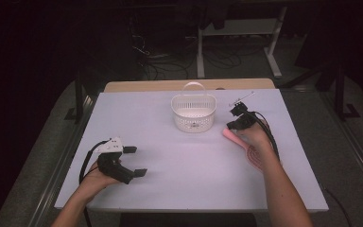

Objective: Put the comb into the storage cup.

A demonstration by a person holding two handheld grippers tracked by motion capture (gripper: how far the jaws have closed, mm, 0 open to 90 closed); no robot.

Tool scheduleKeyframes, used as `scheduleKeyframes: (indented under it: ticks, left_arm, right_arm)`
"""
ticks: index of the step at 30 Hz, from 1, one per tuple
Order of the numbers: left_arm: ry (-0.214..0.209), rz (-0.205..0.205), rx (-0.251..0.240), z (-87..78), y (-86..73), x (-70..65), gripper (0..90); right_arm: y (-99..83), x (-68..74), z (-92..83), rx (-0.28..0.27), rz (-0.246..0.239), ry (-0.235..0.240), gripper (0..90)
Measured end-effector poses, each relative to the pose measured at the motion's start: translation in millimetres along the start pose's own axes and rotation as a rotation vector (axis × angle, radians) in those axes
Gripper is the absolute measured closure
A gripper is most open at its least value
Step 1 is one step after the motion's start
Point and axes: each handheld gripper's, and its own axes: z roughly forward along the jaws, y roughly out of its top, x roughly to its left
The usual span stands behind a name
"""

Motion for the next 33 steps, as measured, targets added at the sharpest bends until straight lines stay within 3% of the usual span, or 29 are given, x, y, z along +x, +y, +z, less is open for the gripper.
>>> scheduleKeyframes:
  ticks: [33]
  left_arm:
    - [0.0, -0.004, 0.001, 0.0, -0.4, 0.0, 0.0]
  right_arm:
    - [-1.3, 25.5, 0.3, -0.006, -0.054, 0.083, 88.8]
